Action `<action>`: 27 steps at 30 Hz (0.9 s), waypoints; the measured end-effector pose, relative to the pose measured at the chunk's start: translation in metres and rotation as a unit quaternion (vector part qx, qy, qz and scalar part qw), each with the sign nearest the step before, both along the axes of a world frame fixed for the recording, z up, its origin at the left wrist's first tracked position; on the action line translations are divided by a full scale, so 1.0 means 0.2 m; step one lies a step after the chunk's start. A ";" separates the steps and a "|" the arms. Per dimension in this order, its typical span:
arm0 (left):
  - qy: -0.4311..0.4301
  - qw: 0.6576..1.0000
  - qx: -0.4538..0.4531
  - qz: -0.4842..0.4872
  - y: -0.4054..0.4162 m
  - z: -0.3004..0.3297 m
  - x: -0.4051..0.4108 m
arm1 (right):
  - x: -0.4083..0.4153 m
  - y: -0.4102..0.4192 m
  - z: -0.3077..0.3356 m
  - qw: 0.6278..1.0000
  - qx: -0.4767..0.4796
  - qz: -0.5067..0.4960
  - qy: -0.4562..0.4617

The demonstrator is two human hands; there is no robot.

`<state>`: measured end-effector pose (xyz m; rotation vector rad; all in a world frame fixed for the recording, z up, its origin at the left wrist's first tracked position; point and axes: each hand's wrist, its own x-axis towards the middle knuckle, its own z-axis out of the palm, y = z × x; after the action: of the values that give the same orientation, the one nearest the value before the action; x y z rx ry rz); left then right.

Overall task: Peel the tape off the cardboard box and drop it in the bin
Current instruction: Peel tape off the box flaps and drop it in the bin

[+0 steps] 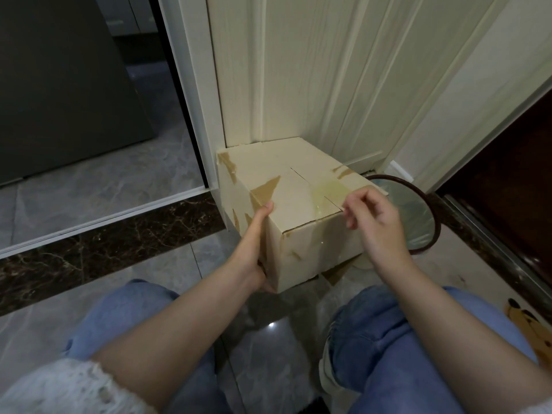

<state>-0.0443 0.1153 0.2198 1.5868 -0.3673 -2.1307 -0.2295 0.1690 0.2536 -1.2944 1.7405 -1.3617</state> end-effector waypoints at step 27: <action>0.061 0.998 0.027 -0.004 -0.03 -0.01 -0.06 | 0.05 -0.01 -0.07 0.958 -0.086 0.069 0.264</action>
<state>-0.0569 0.1098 0.2186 1.4775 -0.2782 -2.2483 -0.2199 0.1661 0.2403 -1.9800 1.8437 -1.1763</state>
